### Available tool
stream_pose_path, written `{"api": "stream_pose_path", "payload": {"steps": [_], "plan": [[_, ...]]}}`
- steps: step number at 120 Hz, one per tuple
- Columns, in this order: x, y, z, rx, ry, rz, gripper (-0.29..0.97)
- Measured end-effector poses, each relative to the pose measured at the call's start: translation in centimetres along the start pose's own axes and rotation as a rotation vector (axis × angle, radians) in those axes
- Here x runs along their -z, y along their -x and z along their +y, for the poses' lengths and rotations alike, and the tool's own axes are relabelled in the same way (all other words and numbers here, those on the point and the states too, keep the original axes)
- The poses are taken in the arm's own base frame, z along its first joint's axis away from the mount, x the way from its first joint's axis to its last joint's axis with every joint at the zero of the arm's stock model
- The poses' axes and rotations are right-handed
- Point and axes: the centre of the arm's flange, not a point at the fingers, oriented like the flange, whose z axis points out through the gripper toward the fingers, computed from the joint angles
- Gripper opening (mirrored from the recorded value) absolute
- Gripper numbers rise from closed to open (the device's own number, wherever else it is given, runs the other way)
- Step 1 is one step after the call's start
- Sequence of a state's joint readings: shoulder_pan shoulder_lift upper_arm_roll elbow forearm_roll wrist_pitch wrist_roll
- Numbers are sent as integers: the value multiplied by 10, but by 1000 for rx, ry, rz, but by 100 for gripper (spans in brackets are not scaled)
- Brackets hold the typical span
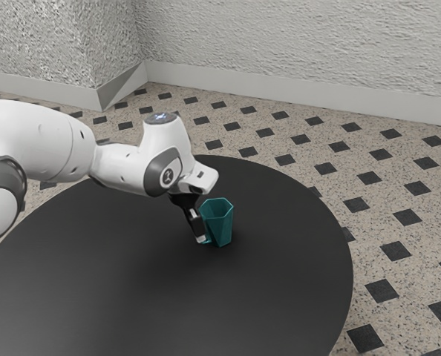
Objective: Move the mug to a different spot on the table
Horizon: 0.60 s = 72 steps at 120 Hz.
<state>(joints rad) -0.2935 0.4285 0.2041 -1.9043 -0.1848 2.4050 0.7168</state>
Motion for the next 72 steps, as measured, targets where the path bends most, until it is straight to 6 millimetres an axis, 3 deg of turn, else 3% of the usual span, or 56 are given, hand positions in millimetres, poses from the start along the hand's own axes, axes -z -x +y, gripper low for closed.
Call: {"api": "stream_pose_path", "payload": {"steps": [33, 72], "plan": [[-2, 2, -3, -5, -4, 12, 54], [-3, 1, -3, -11, -6, 22, 35]]}}
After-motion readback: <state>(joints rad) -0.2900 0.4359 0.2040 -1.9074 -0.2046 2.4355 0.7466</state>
